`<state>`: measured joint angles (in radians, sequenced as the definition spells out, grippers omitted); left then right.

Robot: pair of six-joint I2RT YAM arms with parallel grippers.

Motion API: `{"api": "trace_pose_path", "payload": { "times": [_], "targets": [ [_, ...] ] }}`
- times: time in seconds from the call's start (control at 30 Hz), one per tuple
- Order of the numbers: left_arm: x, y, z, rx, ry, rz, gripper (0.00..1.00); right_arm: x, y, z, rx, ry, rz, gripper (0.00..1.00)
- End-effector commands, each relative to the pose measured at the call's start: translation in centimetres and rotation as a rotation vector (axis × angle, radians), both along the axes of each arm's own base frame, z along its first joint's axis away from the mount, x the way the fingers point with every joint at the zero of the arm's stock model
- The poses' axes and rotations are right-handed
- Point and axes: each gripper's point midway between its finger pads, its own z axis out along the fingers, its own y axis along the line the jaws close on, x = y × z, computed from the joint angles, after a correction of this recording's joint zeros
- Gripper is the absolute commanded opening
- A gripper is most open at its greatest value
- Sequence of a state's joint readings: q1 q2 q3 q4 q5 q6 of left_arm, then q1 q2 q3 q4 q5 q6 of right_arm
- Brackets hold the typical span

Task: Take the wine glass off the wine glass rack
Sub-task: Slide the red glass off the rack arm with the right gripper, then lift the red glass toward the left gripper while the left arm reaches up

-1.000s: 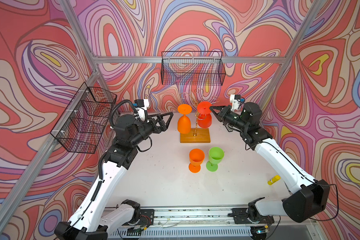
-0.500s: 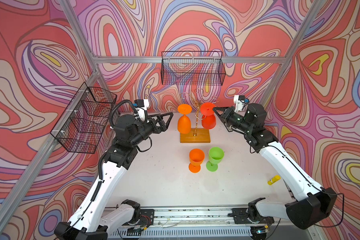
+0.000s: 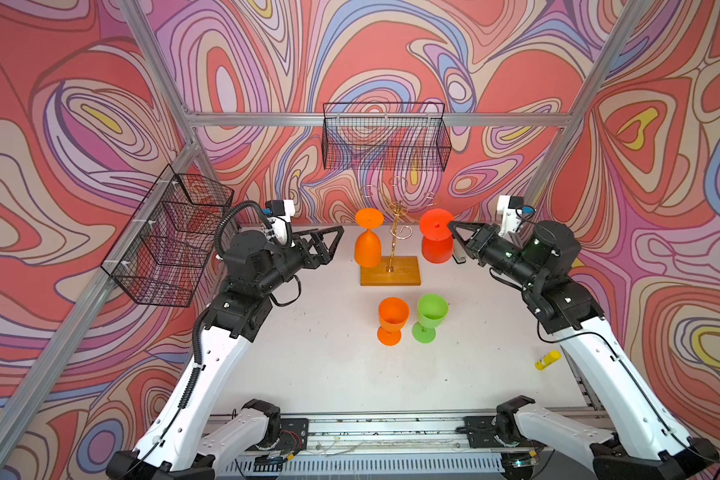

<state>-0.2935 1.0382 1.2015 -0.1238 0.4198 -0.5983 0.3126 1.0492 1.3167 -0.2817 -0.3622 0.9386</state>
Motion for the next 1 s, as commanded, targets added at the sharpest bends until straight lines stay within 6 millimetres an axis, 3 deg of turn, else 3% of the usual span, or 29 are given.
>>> {"api": "trace_pose_path", "payload": {
  "times": [0.0,0.23,0.53,0.73,0.97],
  "targets": [
    [-0.3,0.0,0.7,-0.008,-0.026,-0.012,0.88,-2.1,-0.9,3.6,-0.023,-0.131,-0.01,0.0],
    [0.1,-1.1,0.9,-0.046,-0.031,-0.075,0.88,-4.4,-0.3,8.6,0.036,-0.313,0.065,0.0],
    [0.5,-5.4,2.5,-0.153,-0.08,-0.364,0.89,-5.7,1.3,12.7,0.188,-0.542,0.214,0.0],
    [0.7,-8.3,3.9,-0.243,-0.154,-0.638,0.88,-5.3,2.3,12.8,0.29,-0.598,0.318,0.0],
    [0.5,-9.1,5.0,-0.303,-0.285,-0.804,0.85,-4.0,3.1,11.5,0.436,-0.572,0.43,0.0]
  ]
}}
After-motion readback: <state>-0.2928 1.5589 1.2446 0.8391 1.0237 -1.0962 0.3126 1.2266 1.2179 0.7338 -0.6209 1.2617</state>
